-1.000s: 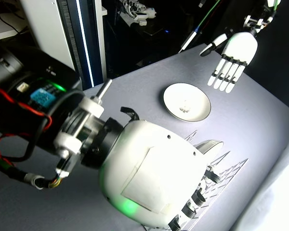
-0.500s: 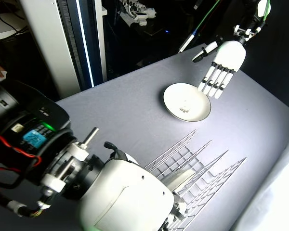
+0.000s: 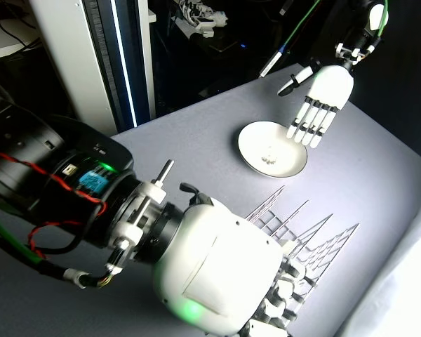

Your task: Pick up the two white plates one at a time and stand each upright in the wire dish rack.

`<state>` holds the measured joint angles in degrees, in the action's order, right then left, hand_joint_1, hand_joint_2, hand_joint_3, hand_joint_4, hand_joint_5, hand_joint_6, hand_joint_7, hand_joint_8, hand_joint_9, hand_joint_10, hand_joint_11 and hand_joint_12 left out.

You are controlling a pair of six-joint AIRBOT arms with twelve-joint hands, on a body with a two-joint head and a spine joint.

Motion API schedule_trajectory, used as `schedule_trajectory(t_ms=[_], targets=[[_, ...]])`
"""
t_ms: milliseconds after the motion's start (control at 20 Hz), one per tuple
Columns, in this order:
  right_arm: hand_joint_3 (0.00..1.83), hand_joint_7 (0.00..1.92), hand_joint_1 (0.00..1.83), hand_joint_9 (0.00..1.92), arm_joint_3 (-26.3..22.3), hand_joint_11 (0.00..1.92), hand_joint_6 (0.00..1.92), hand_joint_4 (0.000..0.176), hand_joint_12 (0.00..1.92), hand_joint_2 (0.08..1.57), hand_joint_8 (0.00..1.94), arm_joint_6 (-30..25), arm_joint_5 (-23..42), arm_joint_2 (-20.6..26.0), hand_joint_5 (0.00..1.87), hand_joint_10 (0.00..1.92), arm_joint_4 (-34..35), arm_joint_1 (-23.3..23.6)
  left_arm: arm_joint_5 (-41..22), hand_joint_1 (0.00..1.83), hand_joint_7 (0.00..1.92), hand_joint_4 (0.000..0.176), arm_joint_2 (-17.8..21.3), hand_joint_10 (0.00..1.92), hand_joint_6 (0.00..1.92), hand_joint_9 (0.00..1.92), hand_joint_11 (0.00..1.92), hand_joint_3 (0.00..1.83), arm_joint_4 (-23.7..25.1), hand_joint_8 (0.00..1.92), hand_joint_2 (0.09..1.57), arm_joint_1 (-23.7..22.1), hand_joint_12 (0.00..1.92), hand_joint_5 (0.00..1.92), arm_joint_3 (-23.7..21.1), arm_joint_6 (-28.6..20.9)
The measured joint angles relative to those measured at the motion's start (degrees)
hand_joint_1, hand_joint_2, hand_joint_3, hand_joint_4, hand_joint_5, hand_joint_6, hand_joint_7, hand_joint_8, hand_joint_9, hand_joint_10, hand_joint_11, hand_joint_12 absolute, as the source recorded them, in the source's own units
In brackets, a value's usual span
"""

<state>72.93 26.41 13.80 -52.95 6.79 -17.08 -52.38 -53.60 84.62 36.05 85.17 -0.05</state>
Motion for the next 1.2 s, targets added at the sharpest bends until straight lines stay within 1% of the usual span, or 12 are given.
schedule_trajectory(t_ms=[50,100,150,200,300,400,450,550,700,900,1000,1200], targets=[[0.00,0.27,1.13,0.24,0.0,0.00,0.00,0.000,0.79,1.09,0.00,0.0,0.0,0.0,0.32,0.00,-0.1,0.0,0.5,0.00,0.02,0.000,-0.1,0.00,0.00,0.01,0.02,0.00,0.2,0.01,1.04,0.1,0.02,0.01,0.0,0.0],[0.00,0.13,1.05,0.09,-0.1,0.00,0.00,0.000,0.41,1.07,0.00,-0.1,0.3,0.0,0.18,0.00,-1.1,0.0,0.9,0.00,0.01,0.000,-0.2,0.00,0.00,0.00,0.01,0.00,0.4,0.00,1.04,0.2,0.02,0.00,0.0,0.1],[0.00,0.03,1.04,0.02,-0.2,0.00,0.01,0.000,0.08,1.04,0.00,-0.3,1.5,0.1,0.05,0.00,-3.5,0.0,1.1,0.00,0.01,0.000,-0.2,0.00,0.00,0.00,0.00,0.00,0.4,0.00,1.05,0.2,0.01,0.00,-0.3,0.1],[0.00,0.00,0.97,0.00,-0.7,0.00,0.00,0.000,0.02,1.01,0.00,-0.4,3.2,0.2,0.01,0.00,-5.1,0.0,1.0,0.00,0.01,0.000,-0.3,0.00,0.00,0.00,0.01,0.00,0.0,0.00,1.04,0.2,0.02,0.01,-0.3,0.1],[0.00,0.00,0.92,0.00,-2.2,0.00,0.00,0.000,0.00,0.96,0.00,-0.6,6.4,0.2,0.00,0.00,-9.7,0.7,1.4,0.00,0.00,0.000,-0.5,0.00,0.00,0.00,0.00,0.00,0.0,0.00,1.05,0.3,0.01,0.00,-0.6,0.1],[0.00,0.00,1.09,0.00,-4.1,0.00,0.00,0.000,0.00,0.87,0.00,-0.7,9.0,0.2,0.00,0.00,-14.5,1.3,1.5,0.00,0.00,0.000,-0.5,0.00,0.00,0.00,0.00,0.00,0.0,0.00,1.04,0.6,0.00,0.00,-0.6,0.1],[0.00,0.00,1.09,0.00,-5.3,0.00,0.00,0.000,0.00,0.81,0.00,-0.7,10.1,0.2,0.00,0.00,-16.7,1.3,1.8,0.00,0.00,0.000,-0.5,0.00,0.00,0.00,0.00,0.00,0.2,0.00,1.04,0.6,0.00,0.00,-0.6,0.1],[0.00,0.00,1.10,0.00,-6.8,0.00,0.00,0.000,0.00,0.82,0.00,-0.7,11.8,0.2,0.00,0.00,-21.7,1.5,2.0,0.00,0.00,0.000,-0.5,0.00,0.00,0.00,0.01,0.00,-0.2,0.00,1.04,1.0,0.00,0.00,-0.6,0.1],[0.00,0.00,1.25,0.00,-9.4,0.00,0.00,0.000,0.00,0.81,0.00,-0.8,15.4,0.4,0.00,0.00,-28.6,1.4,2.2,0.00,0.00,0.000,-0.6,0.00,0.00,0.00,0.01,0.00,-0.1,0.00,1.04,1.3,0.01,0.00,-0.6,0.1],[0.02,0.00,1.42,0.00,-10.9,0.00,0.00,0.000,0.00,0.90,0.00,-0.9,20.3,0.0,0.00,0.00,-40.3,-0.5,2.2,0.00,0.04,0.000,-1.3,0.01,0.01,0.02,0.04,0.01,-0.9,0.01,1.07,2.0,0.02,0.03,-0.1,0.2],[0.02,0.00,1.43,0.00,-11.1,0.00,0.00,0.000,0.00,0.94,0.00,-0.9,23.7,-0.3,0.00,0.00,-47.5,-1.9,2.1,0.00,0.05,0.000,-1.4,0.01,0.01,0.03,0.04,0.00,-1.1,0.01,1.05,2.3,0.02,0.03,-0.1,0.3],[0.02,0.00,1.41,0.00,-12.6,0.00,0.00,0.000,0.00,0.94,0.00,-0.6,25.9,-0.5,0.00,0.00,-48.3,-3.4,2.1,0.00,0.02,0.000,-1.5,0.00,0.00,0.00,0.01,0.00,-1.3,0.00,1.04,3.0,0.01,0.00,0.0,0.2]])
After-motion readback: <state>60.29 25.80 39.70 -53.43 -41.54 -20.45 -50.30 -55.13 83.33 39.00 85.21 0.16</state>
